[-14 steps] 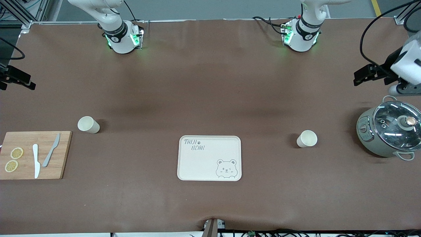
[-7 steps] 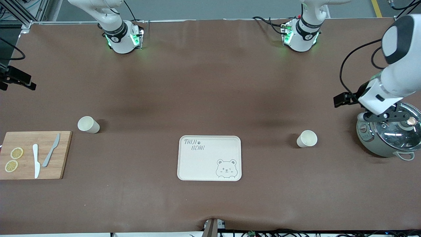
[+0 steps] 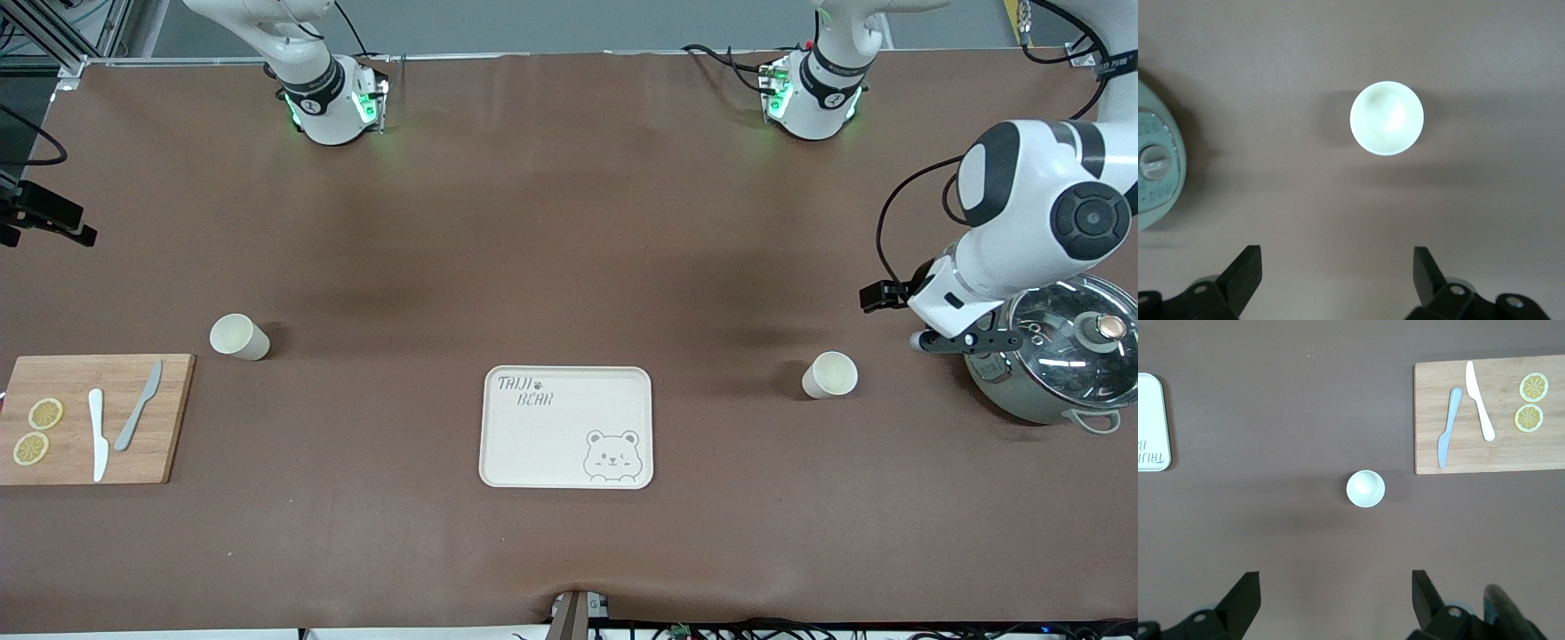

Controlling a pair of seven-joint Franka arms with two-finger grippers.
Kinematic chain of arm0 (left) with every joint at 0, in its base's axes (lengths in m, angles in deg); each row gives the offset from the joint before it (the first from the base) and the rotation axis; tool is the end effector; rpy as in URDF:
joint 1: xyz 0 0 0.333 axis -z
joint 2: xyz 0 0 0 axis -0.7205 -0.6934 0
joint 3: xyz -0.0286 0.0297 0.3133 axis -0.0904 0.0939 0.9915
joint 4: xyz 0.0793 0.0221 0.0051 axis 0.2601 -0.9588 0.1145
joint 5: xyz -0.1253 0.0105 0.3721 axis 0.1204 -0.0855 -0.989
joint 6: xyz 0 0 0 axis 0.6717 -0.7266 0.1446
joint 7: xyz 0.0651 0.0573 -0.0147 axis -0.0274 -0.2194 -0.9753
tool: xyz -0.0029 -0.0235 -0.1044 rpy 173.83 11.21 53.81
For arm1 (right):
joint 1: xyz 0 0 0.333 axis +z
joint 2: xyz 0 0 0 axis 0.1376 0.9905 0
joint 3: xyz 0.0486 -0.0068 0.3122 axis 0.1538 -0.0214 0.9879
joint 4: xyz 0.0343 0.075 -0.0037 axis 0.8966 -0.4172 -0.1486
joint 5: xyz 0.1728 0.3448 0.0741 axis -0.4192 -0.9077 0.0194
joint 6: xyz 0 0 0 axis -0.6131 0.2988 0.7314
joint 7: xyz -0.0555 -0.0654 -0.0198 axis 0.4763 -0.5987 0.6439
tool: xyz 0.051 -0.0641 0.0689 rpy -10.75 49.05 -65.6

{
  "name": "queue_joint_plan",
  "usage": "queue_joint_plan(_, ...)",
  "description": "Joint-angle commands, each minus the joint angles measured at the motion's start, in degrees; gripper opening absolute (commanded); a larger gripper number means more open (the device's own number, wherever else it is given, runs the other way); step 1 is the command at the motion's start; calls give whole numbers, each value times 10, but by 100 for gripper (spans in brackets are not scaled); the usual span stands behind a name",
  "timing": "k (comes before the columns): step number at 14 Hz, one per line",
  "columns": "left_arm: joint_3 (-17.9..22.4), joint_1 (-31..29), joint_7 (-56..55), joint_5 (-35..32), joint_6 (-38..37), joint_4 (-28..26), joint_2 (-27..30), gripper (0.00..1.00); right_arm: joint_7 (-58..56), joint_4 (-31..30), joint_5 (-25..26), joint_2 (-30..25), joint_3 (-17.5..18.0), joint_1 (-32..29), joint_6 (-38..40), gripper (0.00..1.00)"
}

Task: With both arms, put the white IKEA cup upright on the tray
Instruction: 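Lower the left gripper onto the cup while the right gripper reaches the other cup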

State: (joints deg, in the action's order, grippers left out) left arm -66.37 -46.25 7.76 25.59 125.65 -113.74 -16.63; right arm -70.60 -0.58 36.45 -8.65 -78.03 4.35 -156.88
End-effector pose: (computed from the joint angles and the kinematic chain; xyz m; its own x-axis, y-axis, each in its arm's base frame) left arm 0.5758 -0.0444 0.3877 0.9929 -0.0149 -0.1184 -0.0178 -0.9996 -0.0230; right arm 0.5467 -0.0772 0.6259 0.9994 -0.0261 -0.0240 -0.0269 -0.9989 -0.0378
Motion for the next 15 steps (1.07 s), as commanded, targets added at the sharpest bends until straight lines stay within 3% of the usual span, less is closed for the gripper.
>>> queue_joint_plan(1, -3, -2, -7, -3, 56, 7, -47, 100, 2, 11, -12, 5, 8, -15, 2, 100)
queue_joint_plan(4, -3, -2, -15, 1, 114, 16, -96, 100, -1, 11, -11, 7, 8, -13, 1, 100)
queue_joint_plan(9, 1, -10, -21, 1, 117, 53, -147, 100, 0, 11, -11, 68, 8, -14, -15, 100)
queue_joint_plan(15, 1, -10, -20, 1, 118, 67, -174, 96, 1, 10, -11, 91, 8, -15, -10, 100)
